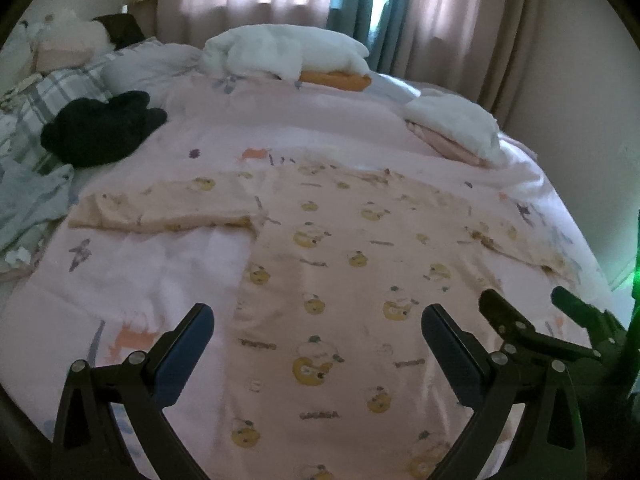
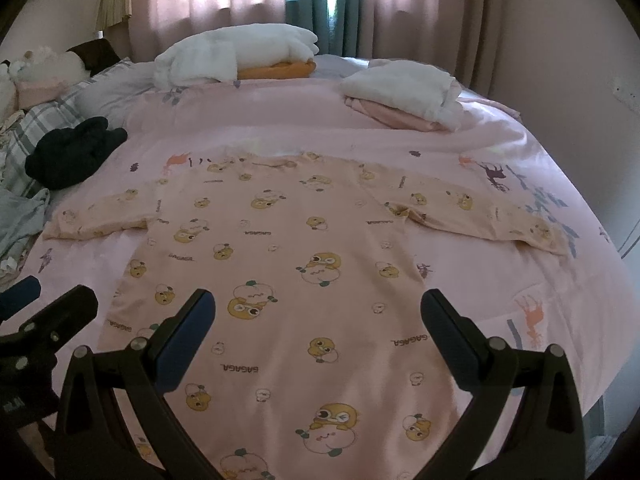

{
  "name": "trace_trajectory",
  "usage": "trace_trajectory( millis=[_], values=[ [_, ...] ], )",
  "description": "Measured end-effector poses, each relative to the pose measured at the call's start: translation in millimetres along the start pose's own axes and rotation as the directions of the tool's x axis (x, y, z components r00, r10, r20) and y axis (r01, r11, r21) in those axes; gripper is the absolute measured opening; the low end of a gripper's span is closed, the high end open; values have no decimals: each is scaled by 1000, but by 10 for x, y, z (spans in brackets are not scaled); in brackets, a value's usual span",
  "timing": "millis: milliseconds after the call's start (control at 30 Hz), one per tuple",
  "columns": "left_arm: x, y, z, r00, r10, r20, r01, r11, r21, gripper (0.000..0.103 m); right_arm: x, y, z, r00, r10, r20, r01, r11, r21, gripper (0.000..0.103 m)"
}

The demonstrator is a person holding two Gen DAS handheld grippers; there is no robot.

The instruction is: Fold small clothes

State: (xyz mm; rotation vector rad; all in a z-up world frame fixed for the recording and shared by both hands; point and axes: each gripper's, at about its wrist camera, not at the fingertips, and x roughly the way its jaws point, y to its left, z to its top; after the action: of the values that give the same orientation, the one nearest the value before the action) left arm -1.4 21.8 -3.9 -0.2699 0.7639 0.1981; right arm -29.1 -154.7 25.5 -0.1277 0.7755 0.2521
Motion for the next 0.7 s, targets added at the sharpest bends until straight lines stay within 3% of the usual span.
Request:
trace_trajectory(
  millis=[700],
  values=[
    [-1, 29, -5, 1000, 10, 8, -10, 1000, 17, 103, 48, 116, -4, 999, -30, -13, 30, 999, -38, 103]
  ],
)
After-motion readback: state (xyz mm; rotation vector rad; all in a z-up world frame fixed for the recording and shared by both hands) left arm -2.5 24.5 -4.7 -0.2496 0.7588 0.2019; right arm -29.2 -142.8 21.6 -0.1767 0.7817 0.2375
